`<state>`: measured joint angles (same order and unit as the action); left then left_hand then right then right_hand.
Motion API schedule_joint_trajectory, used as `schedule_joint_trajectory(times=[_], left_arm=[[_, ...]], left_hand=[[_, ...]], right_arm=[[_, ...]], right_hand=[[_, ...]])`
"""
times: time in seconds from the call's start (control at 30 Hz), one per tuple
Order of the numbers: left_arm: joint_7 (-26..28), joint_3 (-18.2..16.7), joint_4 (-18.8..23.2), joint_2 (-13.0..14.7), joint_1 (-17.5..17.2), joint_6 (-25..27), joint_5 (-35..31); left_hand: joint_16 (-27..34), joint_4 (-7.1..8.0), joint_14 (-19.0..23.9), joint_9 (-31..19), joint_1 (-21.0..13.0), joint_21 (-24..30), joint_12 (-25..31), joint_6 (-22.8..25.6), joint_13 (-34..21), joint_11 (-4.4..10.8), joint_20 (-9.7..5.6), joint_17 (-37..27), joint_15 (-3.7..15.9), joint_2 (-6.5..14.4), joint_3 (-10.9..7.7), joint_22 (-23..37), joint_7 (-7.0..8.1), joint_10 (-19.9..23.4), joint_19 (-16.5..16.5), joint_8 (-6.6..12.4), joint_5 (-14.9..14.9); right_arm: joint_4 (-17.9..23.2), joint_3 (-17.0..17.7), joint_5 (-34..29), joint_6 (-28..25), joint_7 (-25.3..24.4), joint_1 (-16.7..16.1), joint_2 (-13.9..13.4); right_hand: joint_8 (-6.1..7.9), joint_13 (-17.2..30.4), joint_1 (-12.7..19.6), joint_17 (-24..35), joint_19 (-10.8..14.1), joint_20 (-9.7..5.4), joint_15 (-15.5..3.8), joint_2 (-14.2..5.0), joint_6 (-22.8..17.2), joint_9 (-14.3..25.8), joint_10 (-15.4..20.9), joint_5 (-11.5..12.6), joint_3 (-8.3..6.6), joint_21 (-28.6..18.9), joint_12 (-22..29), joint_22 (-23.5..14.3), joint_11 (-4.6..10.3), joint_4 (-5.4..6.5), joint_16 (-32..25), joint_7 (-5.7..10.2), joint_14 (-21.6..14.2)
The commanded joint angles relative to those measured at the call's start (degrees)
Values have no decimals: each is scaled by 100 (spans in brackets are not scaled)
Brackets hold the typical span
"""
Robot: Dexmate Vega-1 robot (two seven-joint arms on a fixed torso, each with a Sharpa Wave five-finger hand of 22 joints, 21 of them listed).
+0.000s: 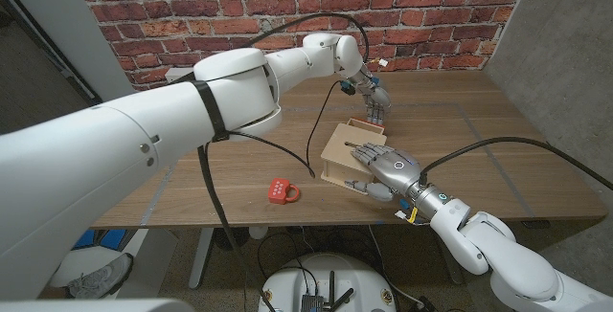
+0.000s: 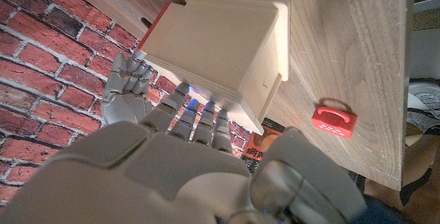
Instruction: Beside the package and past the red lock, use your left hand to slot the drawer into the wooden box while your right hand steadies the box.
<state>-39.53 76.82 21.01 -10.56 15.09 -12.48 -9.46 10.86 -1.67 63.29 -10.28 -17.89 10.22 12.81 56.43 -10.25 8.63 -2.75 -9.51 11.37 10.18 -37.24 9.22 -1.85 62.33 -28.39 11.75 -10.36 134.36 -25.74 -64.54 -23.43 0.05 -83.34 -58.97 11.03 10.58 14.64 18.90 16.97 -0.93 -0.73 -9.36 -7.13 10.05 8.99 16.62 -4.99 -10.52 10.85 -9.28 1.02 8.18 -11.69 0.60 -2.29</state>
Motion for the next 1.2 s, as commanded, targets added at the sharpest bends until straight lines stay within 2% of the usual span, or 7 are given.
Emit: schedule_joint_trajectory(times=[0.03,0.63,1.2], left_arm=[[-102,14,-3,-26,20,-5,-18],[-564,-91,14,-12,55,-302,56],[-655,-126,10,-20,64,-287,54]], left_hand=[[37,5,96,-14,71,36,14,65,-20,6,-814,-29,128,-3,-76,10,-7,51,-68,21,36],[16,13,139,-17,119,30,-16,81,-21,-1,-826,-25,131,-19,-155,11,-9,72,-71,-6,38],[-5,19,150,-20,163,27,-51,68,-24,-9,-828,-24,132,-23,-229,11,-29,64,-73,-33,41]], right_arm=[[-8,-7,-4,-30,-12,-9,26],[-33,-44,-70,-52,-53,-13,52],[-61,-56,-58,-85,-11,25,86]], right_hand=[[34,27,-57,-2,51,-3,-16,-23,-68,28,46,-7,-40,-19,47,-26,-7,8,-20,7,-48],[34,27,-57,-2,51,-3,-16,-23,-68,28,46,-7,-40,-19,47,-26,-7,8,-20,7,-48],[34,27,-57,-2,51,-3,-16,-23,-68,28,46,-7,-40,-19,47,-26,-7,8,-20,7,-48]])
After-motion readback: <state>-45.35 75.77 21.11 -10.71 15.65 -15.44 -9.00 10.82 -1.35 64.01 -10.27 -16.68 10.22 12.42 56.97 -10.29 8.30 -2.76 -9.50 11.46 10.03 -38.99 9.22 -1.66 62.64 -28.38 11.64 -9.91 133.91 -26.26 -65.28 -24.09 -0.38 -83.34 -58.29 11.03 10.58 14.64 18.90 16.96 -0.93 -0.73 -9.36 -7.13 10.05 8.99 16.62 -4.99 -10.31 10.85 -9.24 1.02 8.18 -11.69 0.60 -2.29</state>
